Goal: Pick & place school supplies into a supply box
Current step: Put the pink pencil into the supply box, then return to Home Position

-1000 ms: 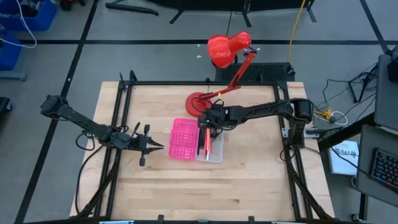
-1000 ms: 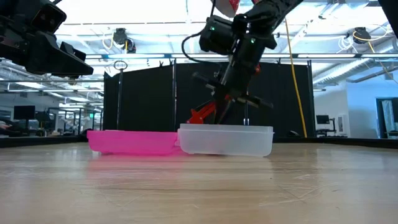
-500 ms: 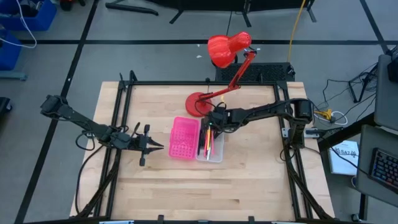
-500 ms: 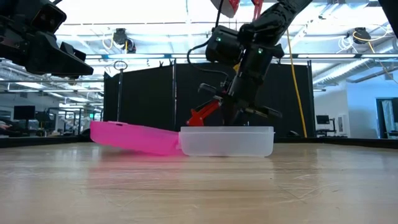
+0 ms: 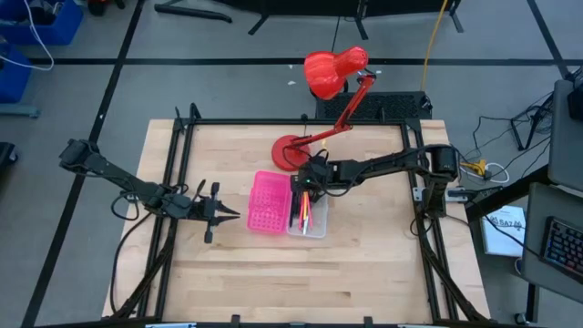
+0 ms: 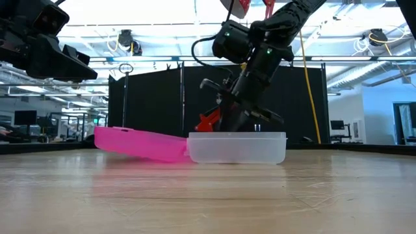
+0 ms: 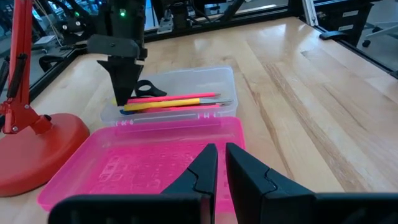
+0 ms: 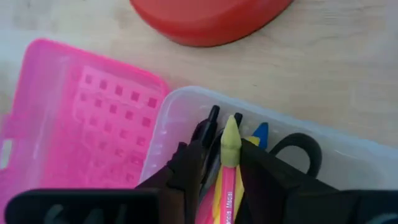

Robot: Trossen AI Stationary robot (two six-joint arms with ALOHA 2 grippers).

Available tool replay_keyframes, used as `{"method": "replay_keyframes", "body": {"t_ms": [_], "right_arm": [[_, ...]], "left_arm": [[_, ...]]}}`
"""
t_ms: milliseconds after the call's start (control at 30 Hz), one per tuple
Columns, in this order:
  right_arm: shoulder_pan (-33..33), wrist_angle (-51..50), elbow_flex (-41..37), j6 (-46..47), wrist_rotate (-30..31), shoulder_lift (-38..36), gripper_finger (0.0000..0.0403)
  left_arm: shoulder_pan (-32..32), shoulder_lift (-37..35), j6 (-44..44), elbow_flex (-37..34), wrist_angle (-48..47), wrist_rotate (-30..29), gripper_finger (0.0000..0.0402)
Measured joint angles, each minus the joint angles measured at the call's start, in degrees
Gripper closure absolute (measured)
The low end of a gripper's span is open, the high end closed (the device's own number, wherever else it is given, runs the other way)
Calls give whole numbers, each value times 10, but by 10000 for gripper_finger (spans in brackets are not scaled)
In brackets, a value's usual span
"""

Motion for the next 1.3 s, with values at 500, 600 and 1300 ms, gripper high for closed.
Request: {"method": "replay_keyframes", "body": {"t_ms": [500,600,1300], "right_arm": [[20,-9,-2,-125,30,-35,310],[19,-4,-15,-125,-3,-35,314],[11,-76,38,-87,-71,-34,314]], "left_arm": [[0,0,-6,0,10,-6,360],[0,0,-6,0,10,-6,360],[0,0,-17,0,20,-5,360]]}}
